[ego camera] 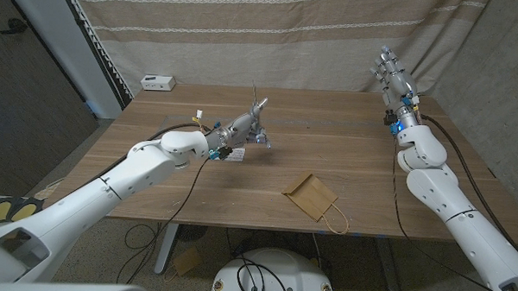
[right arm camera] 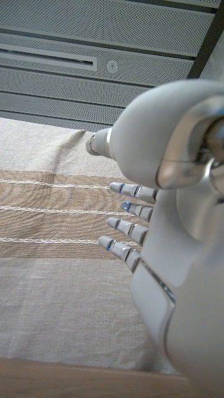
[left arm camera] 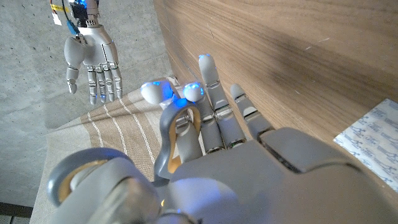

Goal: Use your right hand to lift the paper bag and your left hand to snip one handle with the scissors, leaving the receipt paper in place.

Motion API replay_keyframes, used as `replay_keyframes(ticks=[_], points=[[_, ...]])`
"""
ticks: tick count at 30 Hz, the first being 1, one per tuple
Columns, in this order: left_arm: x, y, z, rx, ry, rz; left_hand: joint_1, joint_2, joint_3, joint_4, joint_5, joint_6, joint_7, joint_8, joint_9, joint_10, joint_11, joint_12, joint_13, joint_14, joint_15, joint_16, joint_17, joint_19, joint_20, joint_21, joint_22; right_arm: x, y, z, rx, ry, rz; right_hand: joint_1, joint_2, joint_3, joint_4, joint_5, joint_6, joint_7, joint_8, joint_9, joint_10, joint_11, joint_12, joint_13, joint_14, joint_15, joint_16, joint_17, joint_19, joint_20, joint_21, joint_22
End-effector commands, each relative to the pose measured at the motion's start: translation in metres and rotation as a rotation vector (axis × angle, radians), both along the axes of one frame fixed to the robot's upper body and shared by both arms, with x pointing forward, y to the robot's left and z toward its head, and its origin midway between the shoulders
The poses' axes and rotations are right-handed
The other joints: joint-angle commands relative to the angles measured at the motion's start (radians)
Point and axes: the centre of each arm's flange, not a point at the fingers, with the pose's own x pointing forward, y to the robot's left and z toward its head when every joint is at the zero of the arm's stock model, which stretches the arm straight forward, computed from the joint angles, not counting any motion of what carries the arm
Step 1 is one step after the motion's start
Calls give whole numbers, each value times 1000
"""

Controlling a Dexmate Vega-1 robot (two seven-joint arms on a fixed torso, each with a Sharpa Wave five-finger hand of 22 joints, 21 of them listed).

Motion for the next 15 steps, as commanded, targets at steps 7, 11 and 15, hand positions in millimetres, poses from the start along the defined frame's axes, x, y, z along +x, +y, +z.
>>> replay_keyframes(ticks=[7,11,15], points=[[-8,6,-2,32,7,15,-39,-32,-49,-65,3,60,90,169,-43,5,-2,-44,-58,-19,-19,14,-7,-10,12,-20,0,4,-1,-8,-22,26,1,-11,0,-8,0,-1,-7,-2,4,1,-12,1,2,0,-20,-44,-7,1,-24,7,-12,3],[-9,10,-3,25,18,21,-40,-31,-49,-66,6,63,90,170,-43,6,0,-45,-59,-22,-20,18,-6,-9,11,-24,0,6,0,-10,-16,33,3,-13,0,-9,0,-1,-8,-3,3,1,-17,3,0,0,-23,-42,-8,1,-26,8,-14,3],[-10,12,-3,31,19,26,-39,-30,-48,-68,8,64,90,169,-45,8,0,-45,-58,-21,-22,20,-12,-6,10,-27,0,7,2,-11,-21,40,5,-14,0,-9,1,-2,-8,-3,3,1,-18,1,0,0,-23,-42,-8,1,-29,10,-16,3]])
